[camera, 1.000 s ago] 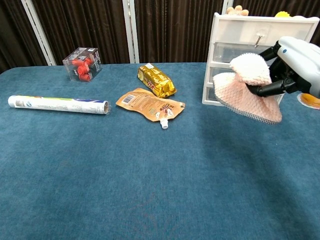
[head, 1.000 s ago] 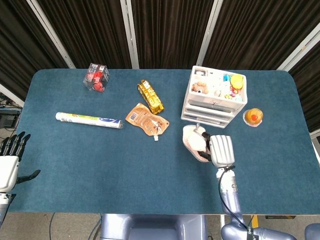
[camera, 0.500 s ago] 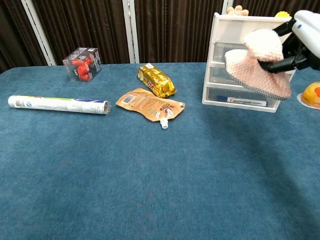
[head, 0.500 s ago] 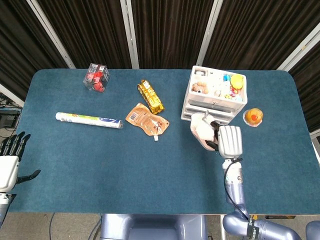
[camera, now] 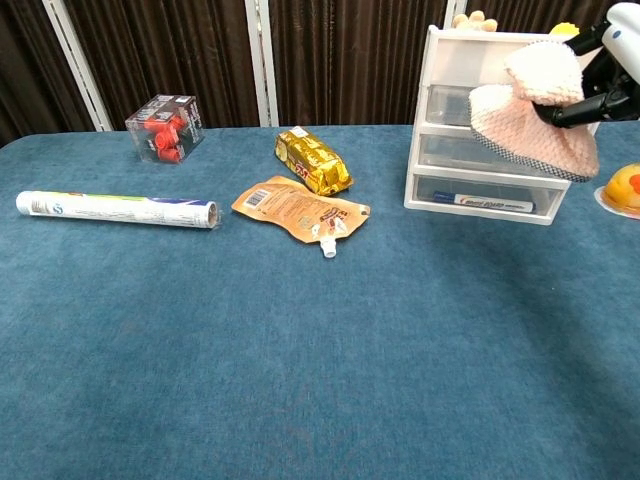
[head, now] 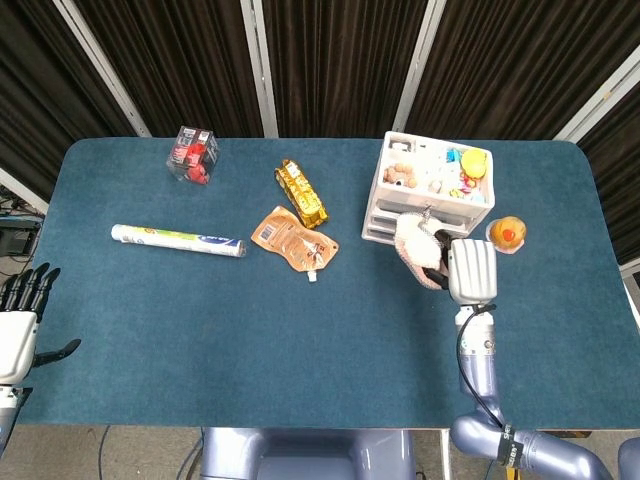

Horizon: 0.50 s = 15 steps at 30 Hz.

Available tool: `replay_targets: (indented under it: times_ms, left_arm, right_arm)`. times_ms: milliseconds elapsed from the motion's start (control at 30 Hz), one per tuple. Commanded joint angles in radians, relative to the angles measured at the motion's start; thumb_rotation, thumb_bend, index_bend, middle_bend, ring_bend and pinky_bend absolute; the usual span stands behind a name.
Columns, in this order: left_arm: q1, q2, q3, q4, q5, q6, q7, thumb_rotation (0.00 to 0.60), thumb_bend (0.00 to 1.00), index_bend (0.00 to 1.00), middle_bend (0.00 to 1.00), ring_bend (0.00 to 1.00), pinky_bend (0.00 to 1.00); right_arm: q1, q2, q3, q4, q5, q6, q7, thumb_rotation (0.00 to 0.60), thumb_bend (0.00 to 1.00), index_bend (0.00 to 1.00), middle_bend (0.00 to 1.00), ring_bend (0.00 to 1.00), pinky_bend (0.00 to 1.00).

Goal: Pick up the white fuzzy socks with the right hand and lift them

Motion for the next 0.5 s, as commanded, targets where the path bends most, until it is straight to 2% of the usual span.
replay_targets:
  times_ms: [33, 500]
  left_arm:
    - [0.0, 0.0, 0.001, -0.001, 0.001, 0.001, 0.001, 0.6, 0.02, 0.0, 0.0, 0.0, 0.0]
    - [0.0, -0.004, 0.002, -0.001, 0.0, -0.001, 0.008, 0.6, 0.02, 0.0, 0.0, 0.0, 0.0]
  right_arm:
    - [0.0, 0.0, -0.003, 0.006, 0.001, -0.001, 0.001, 0.6, 0.42, 0.65, 1.0, 0.97, 0.91]
    - [0.014, -0.017, -0.007, 0.019, 0.006, -0.003, 0.009, 0.6, 0.42, 0.65, 1.0, 0.97, 0.91]
